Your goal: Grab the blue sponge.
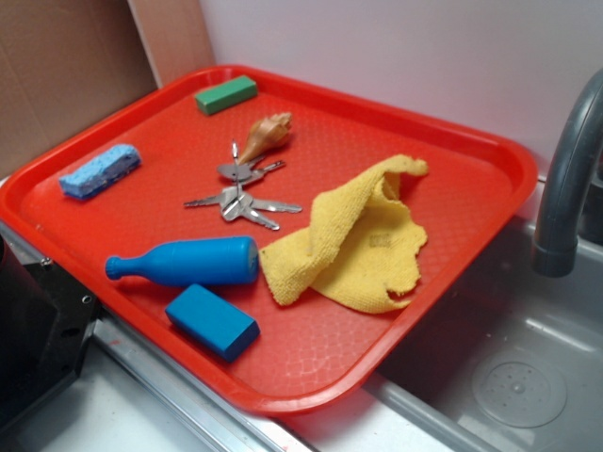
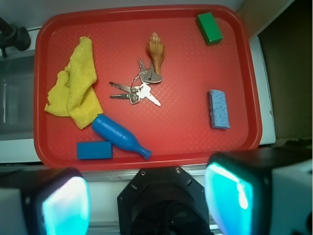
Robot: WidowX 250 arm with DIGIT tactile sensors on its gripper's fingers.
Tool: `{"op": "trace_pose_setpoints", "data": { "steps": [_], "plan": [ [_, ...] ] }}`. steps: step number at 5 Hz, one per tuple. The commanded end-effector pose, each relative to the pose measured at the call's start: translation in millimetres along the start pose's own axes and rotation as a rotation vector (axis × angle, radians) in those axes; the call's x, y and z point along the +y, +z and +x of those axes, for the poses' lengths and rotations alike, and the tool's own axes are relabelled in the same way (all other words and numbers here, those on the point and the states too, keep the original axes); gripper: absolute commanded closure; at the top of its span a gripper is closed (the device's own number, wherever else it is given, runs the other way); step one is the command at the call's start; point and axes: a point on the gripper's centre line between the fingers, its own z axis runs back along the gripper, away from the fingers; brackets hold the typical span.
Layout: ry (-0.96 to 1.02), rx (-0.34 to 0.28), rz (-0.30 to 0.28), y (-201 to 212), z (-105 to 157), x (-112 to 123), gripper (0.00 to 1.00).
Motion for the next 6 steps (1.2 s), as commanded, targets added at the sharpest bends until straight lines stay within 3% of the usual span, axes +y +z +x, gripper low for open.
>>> {"op": "trace_pose_setpoints", "data": {
  "steps": [1,2,3,4,6],
  "plan": [
    [0.0,0.0,0.0,0.0,0.0,0.0,0.0],
    [-0.024,-0.004,0.054,-54.1,45.2,41.5,0.0],
    [-0.101,-0.048,0.057,-81.7,77.1,62.8,0.0],
    [0.025,-0.029,0.073,-112.4,77.9,99.0,0.0],
    [0.326,0.057,0.127,-149.0,40.4,149.9,0.0]
  ]
}}
